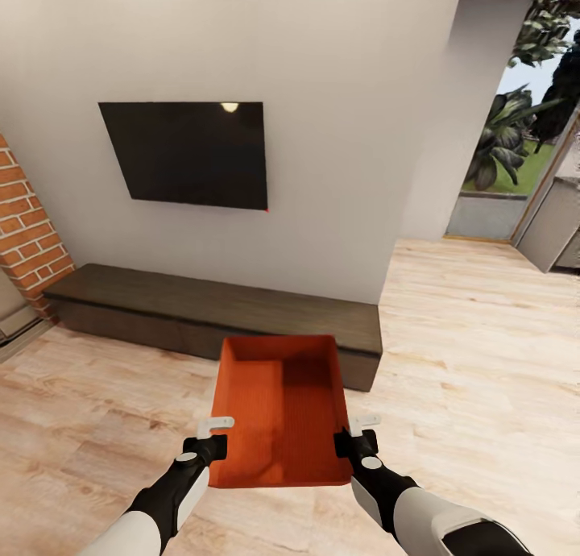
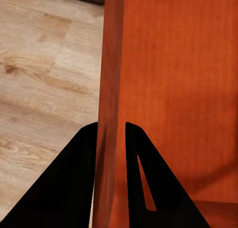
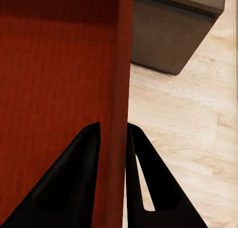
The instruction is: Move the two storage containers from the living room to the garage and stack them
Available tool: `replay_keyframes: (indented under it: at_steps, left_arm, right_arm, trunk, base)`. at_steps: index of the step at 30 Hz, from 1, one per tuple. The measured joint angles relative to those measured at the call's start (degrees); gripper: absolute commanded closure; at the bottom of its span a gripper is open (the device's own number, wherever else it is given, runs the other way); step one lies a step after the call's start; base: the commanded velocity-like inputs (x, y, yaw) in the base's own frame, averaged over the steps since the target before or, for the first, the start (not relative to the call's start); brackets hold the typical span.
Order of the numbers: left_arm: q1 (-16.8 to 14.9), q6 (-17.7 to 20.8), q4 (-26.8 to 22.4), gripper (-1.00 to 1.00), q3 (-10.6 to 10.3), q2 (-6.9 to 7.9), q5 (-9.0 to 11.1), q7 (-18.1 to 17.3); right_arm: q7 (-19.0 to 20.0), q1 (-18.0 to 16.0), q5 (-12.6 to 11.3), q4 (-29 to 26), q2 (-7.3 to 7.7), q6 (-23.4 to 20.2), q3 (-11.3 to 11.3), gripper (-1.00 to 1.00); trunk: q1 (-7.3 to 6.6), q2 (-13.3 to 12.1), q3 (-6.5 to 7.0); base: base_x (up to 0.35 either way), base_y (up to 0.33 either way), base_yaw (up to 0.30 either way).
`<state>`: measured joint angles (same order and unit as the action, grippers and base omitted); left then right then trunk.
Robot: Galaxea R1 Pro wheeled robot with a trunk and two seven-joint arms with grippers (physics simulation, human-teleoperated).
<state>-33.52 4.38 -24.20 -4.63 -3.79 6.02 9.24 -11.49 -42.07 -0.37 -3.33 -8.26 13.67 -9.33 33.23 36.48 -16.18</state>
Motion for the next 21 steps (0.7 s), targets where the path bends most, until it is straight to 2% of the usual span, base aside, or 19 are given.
replay_keyframes:
  at_steps: [21]
  left_arm:
    - [0.00,-0.06,0.00,1.00,0.02,-0.02,0.00,0.03]
  right_arm:
    - [0.02,-0.02,0.07,-0.02,0.02,0.02,0.03,1.00]
  trunk:
    - [0.00,0.00,1.87]
  base:
    - [0.000,0.000,-0.098]
